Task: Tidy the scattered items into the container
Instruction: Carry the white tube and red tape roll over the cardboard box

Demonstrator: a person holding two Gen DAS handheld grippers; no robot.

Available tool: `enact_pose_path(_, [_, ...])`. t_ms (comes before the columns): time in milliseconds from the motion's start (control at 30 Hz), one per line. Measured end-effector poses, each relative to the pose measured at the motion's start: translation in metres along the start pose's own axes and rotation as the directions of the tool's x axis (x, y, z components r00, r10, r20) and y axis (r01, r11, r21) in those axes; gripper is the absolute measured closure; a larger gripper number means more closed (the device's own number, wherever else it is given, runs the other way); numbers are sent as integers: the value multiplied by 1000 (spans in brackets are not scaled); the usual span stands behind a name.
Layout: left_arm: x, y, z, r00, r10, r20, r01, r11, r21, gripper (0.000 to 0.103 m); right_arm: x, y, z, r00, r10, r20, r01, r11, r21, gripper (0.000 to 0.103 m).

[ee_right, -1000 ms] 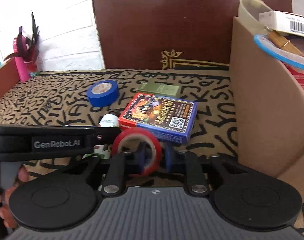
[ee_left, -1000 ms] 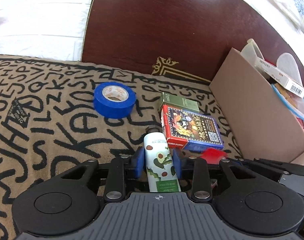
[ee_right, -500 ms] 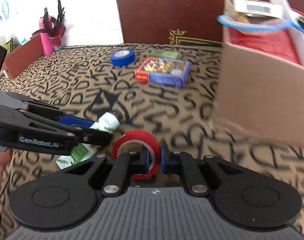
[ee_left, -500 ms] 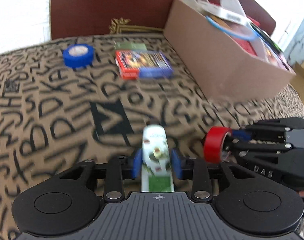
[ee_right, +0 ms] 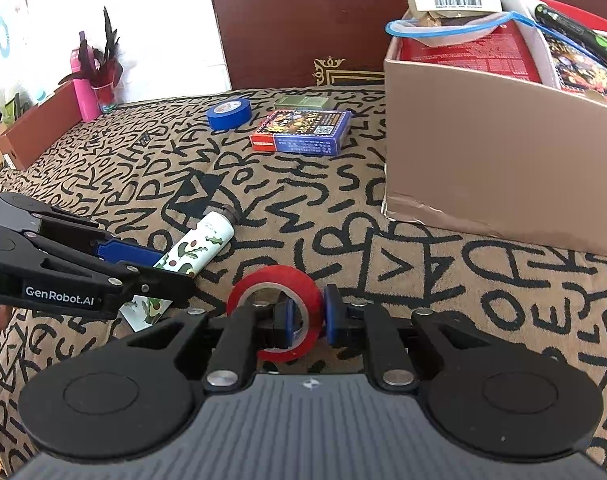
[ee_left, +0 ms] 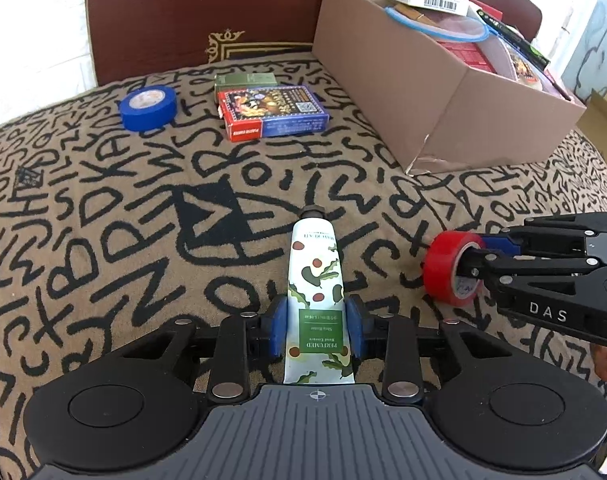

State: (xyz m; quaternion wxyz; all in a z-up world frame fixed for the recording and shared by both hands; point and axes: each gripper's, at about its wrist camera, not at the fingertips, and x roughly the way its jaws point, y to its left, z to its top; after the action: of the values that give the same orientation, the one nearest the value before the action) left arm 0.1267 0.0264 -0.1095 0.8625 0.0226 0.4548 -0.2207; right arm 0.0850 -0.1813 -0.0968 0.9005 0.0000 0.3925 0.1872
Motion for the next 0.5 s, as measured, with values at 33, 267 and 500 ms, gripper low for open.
enact_pose_path(33, [2, 0, 1, 1000, -3, 5, 3, 1000, -1, 50, 0, 0, 0, 1000, -3, -1, 3, 1000, -1, 82])
enact_pose_path(267, [9, -6, 8, 1000, 29, 1, -29, 999, 27, 72, 0, -3, 0, 1000, -12, -8, 12, 1000, -4, 81])
enact_pose_path(500, [14, -16, 8, 997, 75, 33, -78, 994, 73, 73, 3, -2, 0, 1000, -19, -3, 19, 1000, -22, 84])
